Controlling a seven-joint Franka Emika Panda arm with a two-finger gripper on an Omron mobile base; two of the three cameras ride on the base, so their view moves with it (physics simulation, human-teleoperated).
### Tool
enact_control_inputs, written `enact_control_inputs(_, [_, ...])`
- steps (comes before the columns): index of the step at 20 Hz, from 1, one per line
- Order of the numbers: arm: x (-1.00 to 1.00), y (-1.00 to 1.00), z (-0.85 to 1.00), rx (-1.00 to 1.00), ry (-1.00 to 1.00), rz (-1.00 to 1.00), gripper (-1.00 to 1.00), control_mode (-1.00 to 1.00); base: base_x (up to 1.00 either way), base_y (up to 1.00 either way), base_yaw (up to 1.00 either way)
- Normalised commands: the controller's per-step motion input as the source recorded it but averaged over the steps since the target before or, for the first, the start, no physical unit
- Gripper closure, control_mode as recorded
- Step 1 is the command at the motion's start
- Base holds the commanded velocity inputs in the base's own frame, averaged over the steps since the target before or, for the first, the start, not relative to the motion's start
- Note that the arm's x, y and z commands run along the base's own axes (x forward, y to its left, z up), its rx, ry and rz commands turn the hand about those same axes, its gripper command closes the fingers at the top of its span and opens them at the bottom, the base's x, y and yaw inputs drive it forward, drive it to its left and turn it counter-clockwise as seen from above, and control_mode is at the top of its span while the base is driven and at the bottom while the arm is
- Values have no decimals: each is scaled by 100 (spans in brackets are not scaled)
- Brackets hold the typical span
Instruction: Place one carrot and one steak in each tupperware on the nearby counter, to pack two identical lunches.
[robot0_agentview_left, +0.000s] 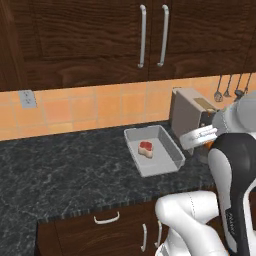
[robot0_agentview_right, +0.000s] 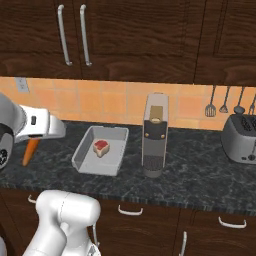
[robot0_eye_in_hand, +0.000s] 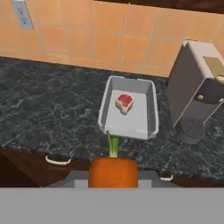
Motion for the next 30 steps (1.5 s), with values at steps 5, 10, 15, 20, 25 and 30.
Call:
enact_control_inputs(5, [63, 5, -64, -7, 0, -11, 100, -100, 0, 0, 0])
enact_control_inputs(10, [60, -3, -19, 2, 1, -23, 100, -100, 0, 0, 0])
enact_control_inputs(15, [64, 0, -21, 0, 4, -14, 100, -100, 0, 0, 0])
enact_control_inputs(20, [75, -2, -45, 1, 19, -1, 100, -100, 0, 0, 0])
enact_control_inputs(25, [59, -13, -71, 0, 11, 0, 100, -100, 0, 0, 0])
enact_control_inputs(30, [67, -20, -49, 0, 10, 1, 100, -100, 0, 0, 0])
